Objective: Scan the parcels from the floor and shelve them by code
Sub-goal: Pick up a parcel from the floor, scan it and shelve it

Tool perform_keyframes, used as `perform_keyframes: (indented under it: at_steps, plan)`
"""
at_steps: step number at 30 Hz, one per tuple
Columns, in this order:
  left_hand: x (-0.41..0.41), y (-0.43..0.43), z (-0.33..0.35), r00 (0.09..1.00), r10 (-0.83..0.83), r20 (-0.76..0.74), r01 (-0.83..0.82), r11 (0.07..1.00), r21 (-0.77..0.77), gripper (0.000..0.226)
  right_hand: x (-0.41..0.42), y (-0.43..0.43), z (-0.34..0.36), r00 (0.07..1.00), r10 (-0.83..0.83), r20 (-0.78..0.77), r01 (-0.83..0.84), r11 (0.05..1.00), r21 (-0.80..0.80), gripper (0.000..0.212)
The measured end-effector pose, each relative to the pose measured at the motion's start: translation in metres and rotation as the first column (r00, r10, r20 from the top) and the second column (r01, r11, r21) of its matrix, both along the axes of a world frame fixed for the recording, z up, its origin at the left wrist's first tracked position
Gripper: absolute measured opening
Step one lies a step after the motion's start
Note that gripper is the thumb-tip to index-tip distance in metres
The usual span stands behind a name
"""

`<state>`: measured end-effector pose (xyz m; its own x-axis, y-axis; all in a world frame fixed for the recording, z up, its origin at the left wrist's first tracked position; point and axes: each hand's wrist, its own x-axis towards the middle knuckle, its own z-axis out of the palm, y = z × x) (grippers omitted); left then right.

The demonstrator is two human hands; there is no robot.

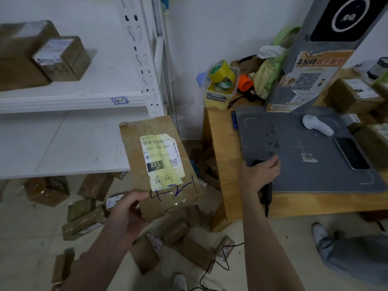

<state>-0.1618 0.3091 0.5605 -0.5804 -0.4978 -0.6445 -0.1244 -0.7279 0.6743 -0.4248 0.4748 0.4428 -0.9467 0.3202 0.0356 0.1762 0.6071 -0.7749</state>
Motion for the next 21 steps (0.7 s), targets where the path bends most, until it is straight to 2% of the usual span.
perform_keyframes:
  at_steps: [2,4,6,7,8,10,13,16,19,21]
  plan:
    - [0.006,-0.009,-0.003,1.000,0.012,-0.008,-0.013,1.000,-0.010,0.060,0.022,-0.027,0.019,0.994,0.080,-0.070,-0.084,0.994,-0.062,0.096]
    - [0.018,-0.021,-0.005,0.999,0.044,0.001,-0.044,0.998,-0.039,0.066,0.051,-0.055,0.038,0.981,0.180,-0.070,-0.187,0.975,-0.117,0.088]
    - [0.033,-0.034,-0.003,0.996,0.086,0.010,-0.085,0.994,-0.071,0.074,0.084,-0.083,0.052,0.946,0.316,-0.073,-0.324,0.924,-0.204,0.063]
    - [0.043,-0.041,-0.003,0.992,0.121,0.023,-0.119,0.990,-0.077,0.076,0.101,-0.097,0.056,0.909,0.411,-0.077,-0.415,0.867,-0.276,0.046]
    - [0.053,-0.048,-0.004,0.986,0.161,0.031,-0.158,0.984,-0.080,0.075,0.119,-0.111,0.061,0.855,0.513,-0.072,-0.503,0.790,-0.350,0.033]
    - [0.078,-0.061,-0.002,0.968,0.244,0.053,-0.239,0.967,-0.094,0.062,0.155,-0.137,0.069,0.706,0.708,-0.011,-0.633,0.624,-0.458,0.022]
    - [0.123,-0.080,-0.003,0.939,0.341,0.044,-0.335,0.935,-0.117,0.053,0.210,-0.171,0.075,0.420,0.903,0.093,-0.697,0.386,-0.604,0.020]
    - [0.173,-0.099,-0.003,0.876,0.480,0.045,-0.473,0.874,-0.112,0.029,0.264,-0.198,0.074,0.221,0.950,0.222,-0.582,0.311,-0.751,0.008]
    - [0.228,-0.112,-0.003,0.821,0.570,0.029,-0.562,0.817,-0.129,0.013,0.320,-0.223,0.071,0.087,0.966,0.244,-0.534,0.252,-0.807,0.018]
    - [0.267,-0.118,-0.003,0.792,0.610,0.001,-0.605,0.786,-0.130,0.013,0.358,-0.236,0.075,0.017,0.972,0.233,-0.540,0.205,-0.816,0.020]
